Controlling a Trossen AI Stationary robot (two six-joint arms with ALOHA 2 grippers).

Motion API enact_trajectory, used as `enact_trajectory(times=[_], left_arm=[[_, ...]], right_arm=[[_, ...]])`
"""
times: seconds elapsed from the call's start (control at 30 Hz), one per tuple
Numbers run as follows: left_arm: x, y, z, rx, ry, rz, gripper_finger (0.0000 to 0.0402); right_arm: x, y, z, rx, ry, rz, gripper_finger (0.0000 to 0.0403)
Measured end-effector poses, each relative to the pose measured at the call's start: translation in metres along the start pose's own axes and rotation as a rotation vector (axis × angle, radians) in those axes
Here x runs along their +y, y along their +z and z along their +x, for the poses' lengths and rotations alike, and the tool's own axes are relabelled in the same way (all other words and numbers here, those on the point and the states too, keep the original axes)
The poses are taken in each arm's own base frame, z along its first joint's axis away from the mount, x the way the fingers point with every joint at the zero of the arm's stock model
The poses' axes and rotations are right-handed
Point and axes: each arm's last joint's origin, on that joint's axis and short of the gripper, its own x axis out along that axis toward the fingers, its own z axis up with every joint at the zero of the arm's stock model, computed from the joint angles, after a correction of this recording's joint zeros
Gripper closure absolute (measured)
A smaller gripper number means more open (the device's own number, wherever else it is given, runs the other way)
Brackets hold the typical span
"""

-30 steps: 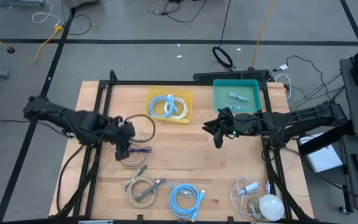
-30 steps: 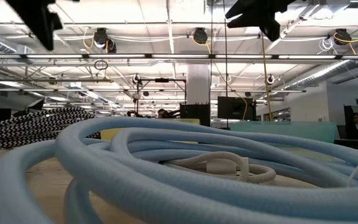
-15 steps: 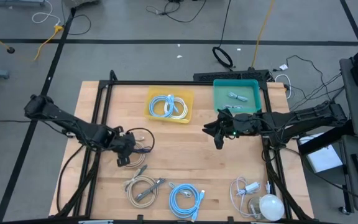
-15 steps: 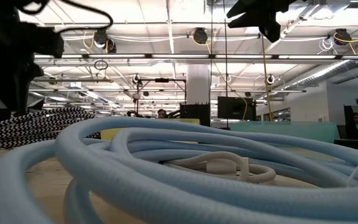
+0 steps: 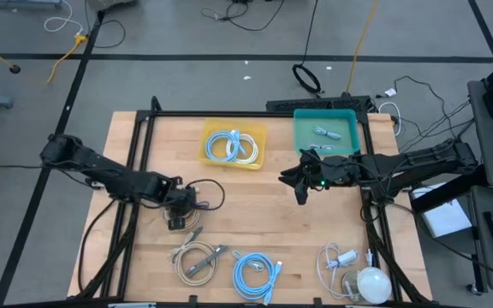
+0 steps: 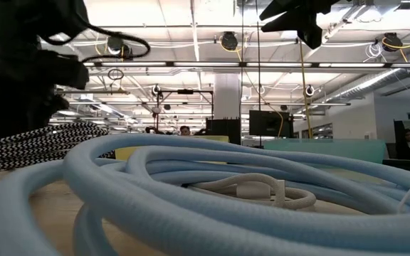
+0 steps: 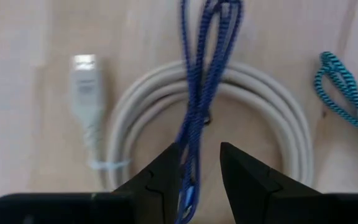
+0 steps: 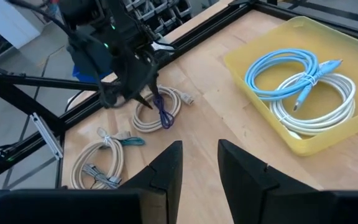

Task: Pick & Place USB Port
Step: Put the purple charger cable into the green bin

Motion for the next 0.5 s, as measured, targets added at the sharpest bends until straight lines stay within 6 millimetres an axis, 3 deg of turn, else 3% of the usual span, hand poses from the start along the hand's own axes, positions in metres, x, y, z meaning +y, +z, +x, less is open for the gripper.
enact_trajectory(times=[0.3,0.5], left_arm=[[-0.003,0.007,0.033,0.116,0.016,0.045,0.0287],[-0.001,0.010,0.025,0.065,-0.002,-0.071,0.0385]], right_arm=[[0.000,0.000,0.000,0.001,0.000,0.013,0.0310],[0.000,0.000,0.000,-0.001,0.002,0.011,0.0310]])
